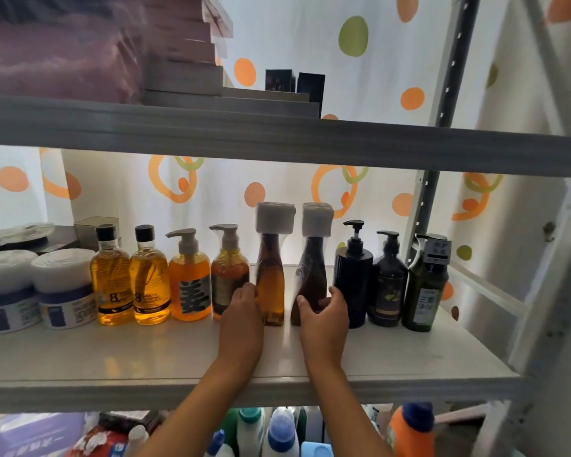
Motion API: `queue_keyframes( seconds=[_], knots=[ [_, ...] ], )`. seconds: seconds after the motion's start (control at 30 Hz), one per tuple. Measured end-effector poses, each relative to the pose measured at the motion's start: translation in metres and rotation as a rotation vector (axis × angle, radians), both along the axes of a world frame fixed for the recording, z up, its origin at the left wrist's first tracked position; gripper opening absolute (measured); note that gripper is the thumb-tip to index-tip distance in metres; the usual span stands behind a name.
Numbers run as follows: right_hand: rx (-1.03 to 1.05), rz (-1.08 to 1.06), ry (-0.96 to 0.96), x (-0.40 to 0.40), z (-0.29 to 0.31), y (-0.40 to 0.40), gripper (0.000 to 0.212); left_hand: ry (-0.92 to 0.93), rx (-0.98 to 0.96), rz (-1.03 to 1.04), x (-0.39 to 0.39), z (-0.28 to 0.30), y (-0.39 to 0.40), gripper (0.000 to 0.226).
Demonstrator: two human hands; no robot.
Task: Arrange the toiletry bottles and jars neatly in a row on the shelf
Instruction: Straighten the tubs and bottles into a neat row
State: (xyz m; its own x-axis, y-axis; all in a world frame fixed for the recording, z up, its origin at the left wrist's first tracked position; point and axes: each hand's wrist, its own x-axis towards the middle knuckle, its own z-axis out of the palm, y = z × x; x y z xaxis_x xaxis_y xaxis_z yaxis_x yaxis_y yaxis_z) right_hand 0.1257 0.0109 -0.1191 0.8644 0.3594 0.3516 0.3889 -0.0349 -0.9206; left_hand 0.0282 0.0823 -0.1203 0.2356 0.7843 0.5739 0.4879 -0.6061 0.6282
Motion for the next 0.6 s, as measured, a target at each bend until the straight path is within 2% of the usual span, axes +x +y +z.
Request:
queue_keyframes(
  seconds=[0.33,0.6],
  knots=[
    [-0.032,-0.002,0.074,0.0048,-0.0014,0.005,0.052,0.008,-0.033,0.025,0.0003,-0.0021,0.0044,0.021],
    [-0.043,0.001,0.07,0.0056,-0.0024,0.0047,0.053,-0.007,-0.029,-0.01,-0.0015,-0.0032,0.0017,0.011]
  ],
)
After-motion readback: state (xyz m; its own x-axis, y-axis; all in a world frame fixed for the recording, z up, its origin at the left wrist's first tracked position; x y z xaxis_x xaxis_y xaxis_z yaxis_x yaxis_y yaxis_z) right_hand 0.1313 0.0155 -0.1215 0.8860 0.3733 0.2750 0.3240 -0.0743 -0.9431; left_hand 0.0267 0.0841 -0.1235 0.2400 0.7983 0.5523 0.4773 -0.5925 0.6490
